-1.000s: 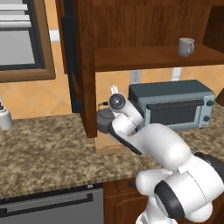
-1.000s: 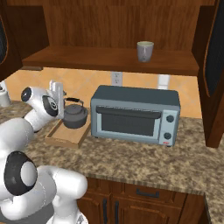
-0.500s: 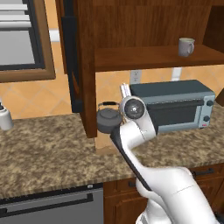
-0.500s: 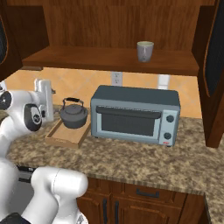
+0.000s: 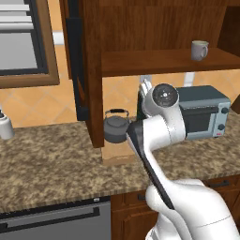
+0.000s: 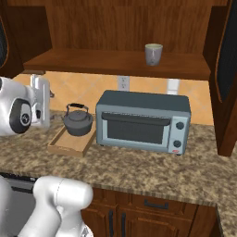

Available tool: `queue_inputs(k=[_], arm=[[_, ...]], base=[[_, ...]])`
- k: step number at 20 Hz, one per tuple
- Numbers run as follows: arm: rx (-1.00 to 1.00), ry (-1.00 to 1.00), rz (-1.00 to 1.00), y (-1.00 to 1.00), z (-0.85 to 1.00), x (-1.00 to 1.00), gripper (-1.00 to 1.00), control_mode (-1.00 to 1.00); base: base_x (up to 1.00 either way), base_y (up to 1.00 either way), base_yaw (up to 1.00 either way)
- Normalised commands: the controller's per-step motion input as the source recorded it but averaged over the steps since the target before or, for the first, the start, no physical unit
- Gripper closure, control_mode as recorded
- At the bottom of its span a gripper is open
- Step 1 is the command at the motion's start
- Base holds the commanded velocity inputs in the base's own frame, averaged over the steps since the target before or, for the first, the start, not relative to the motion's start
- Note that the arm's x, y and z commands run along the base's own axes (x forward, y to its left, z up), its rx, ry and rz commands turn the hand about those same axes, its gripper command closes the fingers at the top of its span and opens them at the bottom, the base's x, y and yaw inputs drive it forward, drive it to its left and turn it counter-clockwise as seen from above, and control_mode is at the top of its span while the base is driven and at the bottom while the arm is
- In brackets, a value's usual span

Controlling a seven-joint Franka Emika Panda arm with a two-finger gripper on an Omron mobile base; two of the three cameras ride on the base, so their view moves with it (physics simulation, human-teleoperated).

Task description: Pick the kettle from the counter and place it on the tray. Then pick the mug from the cabinet and place it on the tray. Then close the cabinet doors.

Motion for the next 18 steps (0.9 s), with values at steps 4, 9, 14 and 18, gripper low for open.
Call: queue_inputs(k=[4, 9, 14, 18], arm=[[0.01, 0.35, -0.01, -0.45, 0.31, -0.03, -1.0, -1.0], [-0.02, 0.01, 0.0, -0.08, -0.01, -0.01, -1.0, -1.0], [-0.06, 0.04, 0.05, -0.11, 0.0, -0.01, -1.0, -1.0], [0.0, 0.0, 0.14, -0.45, -0.01, -0.19, -1.0, -1.0]], base=[[0.0, 0.0, 0.0], [0.0, 0.0, 0.0], [0.0, 0.0, 0.0], [0.0, 0.0, 0.0]])
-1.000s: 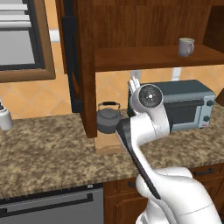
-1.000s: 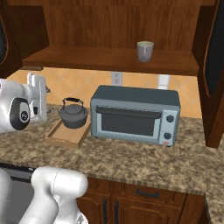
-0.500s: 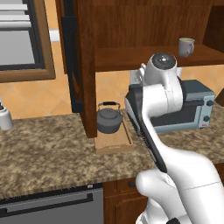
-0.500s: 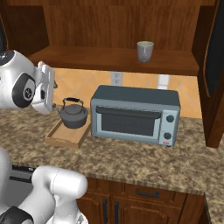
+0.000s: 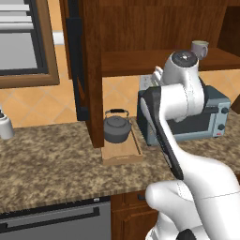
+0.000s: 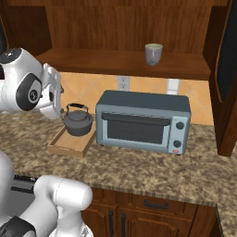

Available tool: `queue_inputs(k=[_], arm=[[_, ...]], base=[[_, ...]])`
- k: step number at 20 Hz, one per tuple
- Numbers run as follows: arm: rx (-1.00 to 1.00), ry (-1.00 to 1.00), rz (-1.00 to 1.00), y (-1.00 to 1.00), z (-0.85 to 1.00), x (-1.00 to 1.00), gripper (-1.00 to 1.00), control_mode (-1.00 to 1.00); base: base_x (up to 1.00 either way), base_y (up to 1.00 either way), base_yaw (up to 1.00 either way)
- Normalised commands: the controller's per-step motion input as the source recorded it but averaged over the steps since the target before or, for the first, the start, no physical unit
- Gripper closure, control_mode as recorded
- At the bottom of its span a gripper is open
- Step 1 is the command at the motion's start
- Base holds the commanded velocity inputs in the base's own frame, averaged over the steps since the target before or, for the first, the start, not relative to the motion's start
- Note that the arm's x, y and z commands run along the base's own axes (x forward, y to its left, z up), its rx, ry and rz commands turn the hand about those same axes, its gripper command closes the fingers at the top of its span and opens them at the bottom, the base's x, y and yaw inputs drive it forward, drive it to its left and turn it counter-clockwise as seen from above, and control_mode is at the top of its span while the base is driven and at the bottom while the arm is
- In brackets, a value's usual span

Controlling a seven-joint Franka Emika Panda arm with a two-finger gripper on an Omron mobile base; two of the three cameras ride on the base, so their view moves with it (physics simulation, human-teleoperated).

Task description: Pick the kettle from the counter and place it on the tray. Then pick the mug from the cabinet and place it on the tray. Then close the cabinet doors.

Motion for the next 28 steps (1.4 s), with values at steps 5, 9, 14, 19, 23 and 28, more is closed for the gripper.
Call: queue_inputs(k=[5, 9, 14, 19, 23, 28], arm=[[-0.1, -0.02, 0.43, -0.57, -0.02, -0.22, -1.0, -1.0], [-0.16, -0.01, 0.43, -0.69, 0.0, -0.12, -1.0, -1.0], [-0.15, 0.0, 0.29, -0.71, -0.16, -0.01, -1.0, -1.0], [-0.14, -0.06, 0.16, -0.54, -0.02, 0.0, -1.0, -1.0], [-0.1, -0.09, 0.0, -0.39, 0.05, 0.02, -1.0, -1.0], [0.0, 0.01, -0.01, -0.2, 0.18, 0.16, -1.0, -1.0]], base=[[0.0, 0.0, 0.0], [0.0, 0.0, 0.0], [0.0, 0.0, 0.0], [0.0, 0.0, 0.0], [0.0, 0.0, 0.0], [0.0, 0.0, 0.0]])
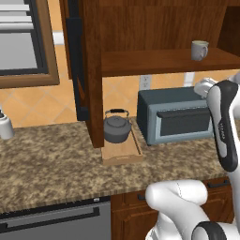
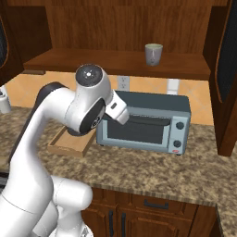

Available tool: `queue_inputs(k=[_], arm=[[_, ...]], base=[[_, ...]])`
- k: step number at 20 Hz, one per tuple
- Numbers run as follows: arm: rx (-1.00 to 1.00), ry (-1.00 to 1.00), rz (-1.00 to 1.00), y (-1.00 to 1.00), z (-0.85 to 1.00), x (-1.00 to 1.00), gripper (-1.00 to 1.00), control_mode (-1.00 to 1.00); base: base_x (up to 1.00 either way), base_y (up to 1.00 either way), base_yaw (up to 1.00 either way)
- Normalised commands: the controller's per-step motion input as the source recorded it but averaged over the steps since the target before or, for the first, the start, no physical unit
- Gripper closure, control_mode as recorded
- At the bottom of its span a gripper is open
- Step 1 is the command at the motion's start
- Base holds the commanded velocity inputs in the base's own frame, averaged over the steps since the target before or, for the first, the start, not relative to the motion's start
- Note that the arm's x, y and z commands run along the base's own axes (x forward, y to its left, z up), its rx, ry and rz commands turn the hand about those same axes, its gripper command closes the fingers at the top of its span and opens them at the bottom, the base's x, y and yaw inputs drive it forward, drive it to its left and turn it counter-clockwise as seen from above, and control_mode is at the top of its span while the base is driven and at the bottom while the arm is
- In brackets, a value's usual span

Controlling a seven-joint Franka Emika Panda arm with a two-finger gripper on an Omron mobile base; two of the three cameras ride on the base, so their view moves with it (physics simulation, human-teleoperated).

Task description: Pick the kettle from the counter and place it on the tray. Then pick the mug from the cabinet and place it on the tray. Then close the cabinet doors.

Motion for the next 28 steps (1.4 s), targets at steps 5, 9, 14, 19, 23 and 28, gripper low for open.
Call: queue_inputs(k=[5, 9, 14, 19, 23, 28], arm=[[0.0, 0.01, 0.0, -0.18, 0.0, 0.15, -1.0, -1.0], [-0.02, 0.0, 0.0, -0.18, 0.11, 0.28, -1.0, -1.0], [-0.05, 0.0, 0.0, -0.19, 0.31, 0.1, -1.0, -1.0], [-0.04, -0.04, 0.0, -0.25, 0.22, 0.13, -1.0, -1.0], [-0.02, -0.06, 0.0, -0.25, 0.13, 0.23, -1.0, -1.0], [0.0, -0.06, 0.0, -0.19, 0.31, 0.19, -1.0, -1.0]], base=[[0.0, 0.0, 0.0], [0.0, 0.0, 0.0], [0.0, 0.0, 0.0], [0.0, 0.0, 0.0], [0.0, 0.0, 0.0], [0.0, 0.0, 0.0]])
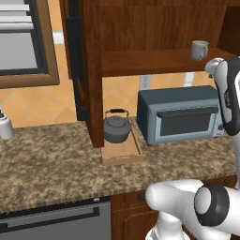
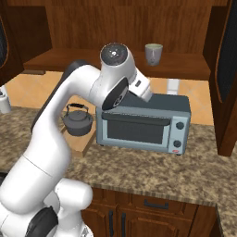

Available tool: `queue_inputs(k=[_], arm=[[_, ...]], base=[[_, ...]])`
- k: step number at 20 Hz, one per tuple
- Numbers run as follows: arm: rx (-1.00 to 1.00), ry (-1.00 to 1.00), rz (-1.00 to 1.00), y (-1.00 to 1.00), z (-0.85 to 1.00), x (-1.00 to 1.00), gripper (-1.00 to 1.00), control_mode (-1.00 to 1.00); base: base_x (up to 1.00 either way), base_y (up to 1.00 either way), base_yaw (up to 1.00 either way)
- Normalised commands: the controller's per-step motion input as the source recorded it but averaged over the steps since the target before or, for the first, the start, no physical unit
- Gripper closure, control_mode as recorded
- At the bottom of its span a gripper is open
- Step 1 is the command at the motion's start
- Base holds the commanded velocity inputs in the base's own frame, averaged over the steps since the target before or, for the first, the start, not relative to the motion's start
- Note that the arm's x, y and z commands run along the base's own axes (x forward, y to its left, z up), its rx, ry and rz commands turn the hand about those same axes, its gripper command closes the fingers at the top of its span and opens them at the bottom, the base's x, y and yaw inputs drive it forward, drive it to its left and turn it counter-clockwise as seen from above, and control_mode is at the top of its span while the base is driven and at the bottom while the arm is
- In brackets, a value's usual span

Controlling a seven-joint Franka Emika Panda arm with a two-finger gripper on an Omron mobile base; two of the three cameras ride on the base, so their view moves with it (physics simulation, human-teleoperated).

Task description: Pick the kettle from the counter and place it on the tray. Then pick the mug from the cabinet and place it on the tray. Then close the cabinet doors.

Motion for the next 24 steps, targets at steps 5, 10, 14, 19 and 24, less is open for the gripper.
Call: queue_inputs(k=[5, 10, 14, 19, 24], arm=[[0.0, -0.03, 0.03, -0.16, 0.31, 0.2, -1.0, -1.0], [0.0, -0.06, 0.09, -0.16, 0.14, 0.26, -1.0, -1.0], [-0.01, -0.09, 0.14, -0.14, 0.04, 0.31, -1.0, -1.0], [-0.05, 0.0, 0.09, -0.17, 0.19, 0.17, -1.0, -1.0], [-0.06, 0.0, 0.07, -0.1, 0.15, 0.14, -1.0, -1.0]], base=[[0.0, 0.0, 0.0], [0.0, 0.0, 0.0], [0.0, 0.0, 0.0], [0.0, 0.0, 0.0], [0.0, 0.0, 0.0]])
